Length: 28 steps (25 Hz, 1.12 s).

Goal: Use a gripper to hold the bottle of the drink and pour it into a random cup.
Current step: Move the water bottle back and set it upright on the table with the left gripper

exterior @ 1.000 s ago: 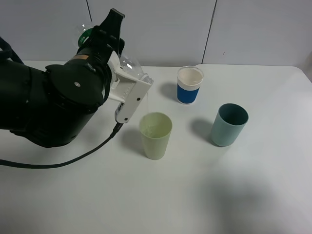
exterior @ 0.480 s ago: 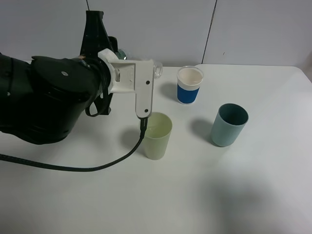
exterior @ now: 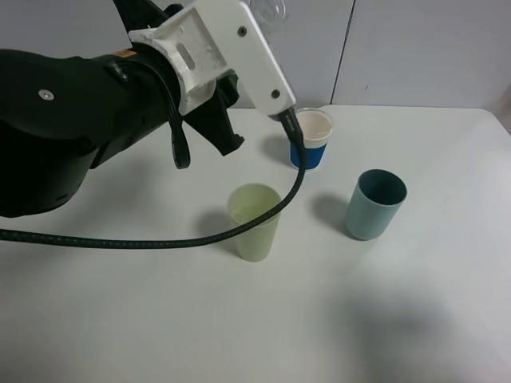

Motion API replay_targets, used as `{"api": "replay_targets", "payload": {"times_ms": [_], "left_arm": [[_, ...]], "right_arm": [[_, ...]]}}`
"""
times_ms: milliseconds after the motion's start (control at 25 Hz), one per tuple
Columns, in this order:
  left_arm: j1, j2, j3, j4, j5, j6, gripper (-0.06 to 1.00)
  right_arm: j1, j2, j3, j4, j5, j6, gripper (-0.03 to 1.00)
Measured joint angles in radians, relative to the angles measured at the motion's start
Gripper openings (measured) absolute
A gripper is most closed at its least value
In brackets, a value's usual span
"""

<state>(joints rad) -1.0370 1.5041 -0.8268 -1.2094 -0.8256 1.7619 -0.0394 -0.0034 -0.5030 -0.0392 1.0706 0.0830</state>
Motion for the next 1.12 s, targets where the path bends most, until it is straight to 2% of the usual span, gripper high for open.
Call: {"api": "replay_targets", "payload": {"times_ms": [120,240,320,440,600,720,800,880,1120], "left_arm": [[0.004,0.0,0.0,0.157,0.033,-0.224,0.47],[0.04,0.0,0.0,0.347,0.097,-0.452,0.47],[0.08,0.0,0.0,0.511,0.162,-0.621,0.47],[0.152,0.0,0.0,0.772,0.244,-0.944,0.47],[0.254,0.0,0.0,1.1,0.295,-1.366,0.47],[0.323,0.0,0.003,1.221,0.303,-1.591,0.47],[0.368,0.0,0.022,1.255,0.303,-1.659,0.47],[0.403,0.0,0.057,1.271,0.303,-1.686,0.47],[0.502,-0.001,0.193,1.301,0.31,-1.691,0.47]], "right_arm": [[0.0,0.0,0.0,0.0,0.0,0.0,0.74],[0.0,0.0,0.0,0.0,0.0,0.0,0.74],[0.0,0.0,0.0,0.0,0.0,0.0,0.74],[0.0,0.0,0.0,0.0,0.0,0.0,0.74],[0.0,0.0,0.0,0.0,0.0,0.0,0.74],[0.0,0.0,0.0,0.0,0.0,0.0,0.74],[0.0,0.0,0.0,0.0,0.0,0.0,0.74],[0.0,0.0,0.0,0.0,0.0,0.0,0.74],[0.0,0.0,0.0,0.0,0.0,0.0,0.74]]}}
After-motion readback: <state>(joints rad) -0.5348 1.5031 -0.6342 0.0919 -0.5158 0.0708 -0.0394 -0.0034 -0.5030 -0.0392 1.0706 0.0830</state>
